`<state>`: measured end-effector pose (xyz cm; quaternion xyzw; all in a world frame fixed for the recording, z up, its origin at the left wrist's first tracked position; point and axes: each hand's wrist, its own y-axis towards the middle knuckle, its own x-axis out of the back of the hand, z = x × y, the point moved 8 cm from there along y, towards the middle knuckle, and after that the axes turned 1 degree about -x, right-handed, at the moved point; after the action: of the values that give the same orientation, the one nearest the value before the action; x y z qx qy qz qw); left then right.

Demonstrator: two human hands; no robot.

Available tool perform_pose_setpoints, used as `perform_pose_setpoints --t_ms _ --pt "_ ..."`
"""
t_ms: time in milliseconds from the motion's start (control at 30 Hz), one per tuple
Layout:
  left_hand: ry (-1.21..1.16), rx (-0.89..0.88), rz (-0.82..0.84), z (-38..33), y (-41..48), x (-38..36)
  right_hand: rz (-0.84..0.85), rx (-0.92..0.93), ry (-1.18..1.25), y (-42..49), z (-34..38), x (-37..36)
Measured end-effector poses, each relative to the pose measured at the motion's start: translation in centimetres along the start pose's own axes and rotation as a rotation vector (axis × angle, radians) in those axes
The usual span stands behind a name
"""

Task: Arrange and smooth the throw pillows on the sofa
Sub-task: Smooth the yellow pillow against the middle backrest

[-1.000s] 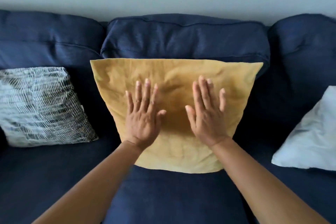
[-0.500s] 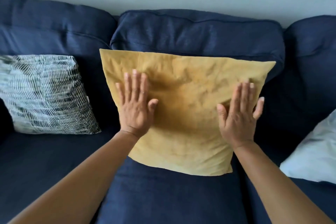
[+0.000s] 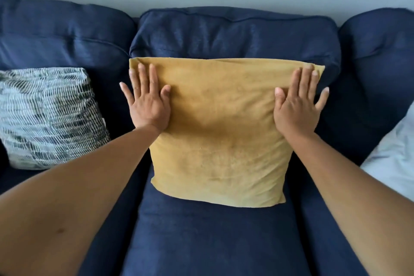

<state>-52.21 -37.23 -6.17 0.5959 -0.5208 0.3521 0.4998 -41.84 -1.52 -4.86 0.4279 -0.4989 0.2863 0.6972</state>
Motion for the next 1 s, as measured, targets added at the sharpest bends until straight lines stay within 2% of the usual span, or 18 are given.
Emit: perform_pose_setpoints --t_ms 67,100,167,233,267,333,433,500,567,633,700,767,833,1000 --pt "-0.112 0.005 -0.100 -1.2 -1.2 1.5 -0.104 -0.027 0.067 -1.8 0.6 1.6" --pt "-0.136 -0.085 -0.151 -2.8 -2.2 2.1 -0.160 0.054 0.066 -3.1 1.8 2.3" --pt "-0.148 -0.366 -0.184 -7.3 -5.3 2.1 -0.213 0.330 0.052 -6.3 5.7 2.3" --pt "-0.100 -0.583 -0.111 -10.4 -8.6 0.1 -0.163 0.520 0.033 -9.2 8.3 0.6" --pt "-0.053 -0.623 -0.064 -10.6 -9.6 -1.1 -0.135 0.529 0.007 -9.9 8.1 -0.4" --pt "0.030 -0.567 -0.006 -8.8 -9.6 -2.6 -0.066 0.417 -0.049 -9.9 5.6 -2.1" --pt "0.062 -0.325 0.012 -4.1 -7.2 -2.6 0.063 0.170 -0.068 -9.2 -0.1 -3.3" --pt "0.031 -0.195 0.000 -1.9 -6.3 -1.8 0.060 0.053 -0.030 -9.1 -2.1 -2.6" --pt "-0.019 -0.217 -0.040 -2.1 -6.6 -0.8 -0.036 0.074 0.018 -9.1 -1.5 -1.0" --pt "-0.022 -0.387 -0.077 -4.7 -8.1 -0.4 -0.118 0.218 0.035 -9.5 1.2 0.3" --pt "-0.003 -0.571 -0.068 -7.7 -10.4 -1.2 -0.116 0.397 0.033 -10.5 4.7 0.2" --pt "0.030 -0.642 -0.017 -8.7 -12.1 -2.6 -0.056 0.503 -0.014 -12.0 6.5 -1.1" --pt "0.071 -0.598 0.038 -7.4 -12.1 -3.6 0.009 0.494 -0.087 -12.6 5.5 -2.5" --pt "0.189 -0.363 0.142 -2.1 -9.9 -3.4 0.184 0.225 -0.164 -11.4 -0.7 -3.7"
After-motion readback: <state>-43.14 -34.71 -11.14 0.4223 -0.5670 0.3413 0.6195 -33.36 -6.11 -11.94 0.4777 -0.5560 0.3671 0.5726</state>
